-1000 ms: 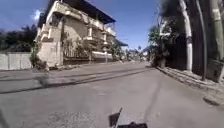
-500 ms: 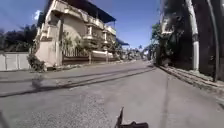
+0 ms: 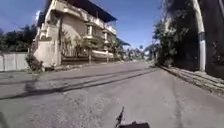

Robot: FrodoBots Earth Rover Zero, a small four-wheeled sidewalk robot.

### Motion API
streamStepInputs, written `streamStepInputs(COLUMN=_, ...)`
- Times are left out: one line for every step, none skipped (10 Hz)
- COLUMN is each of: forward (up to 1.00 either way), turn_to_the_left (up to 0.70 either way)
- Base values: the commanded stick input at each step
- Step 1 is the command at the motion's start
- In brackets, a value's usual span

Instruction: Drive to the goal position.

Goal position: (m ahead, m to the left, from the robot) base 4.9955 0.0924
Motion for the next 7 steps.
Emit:
streamStepInputs(forward=0.7, turn_to_the_left=-0.03)
streamStepInputs(forward=0.7, turn_to_the_left=-0.03)
streamStepInputs(forward=0.7, turn_to_the_left=-0.03)
streamStepInputs(forward=0.7, turn_to_the_left=-0.03)
streamStepInputs(forward=0.7, turn_to_the_left=-0.03)
streamStepInputs(forward=0.7, turn_to_the_left=-0.03)
streamStepInputs(forward=0.7, turn_to_the_left=-0.03)
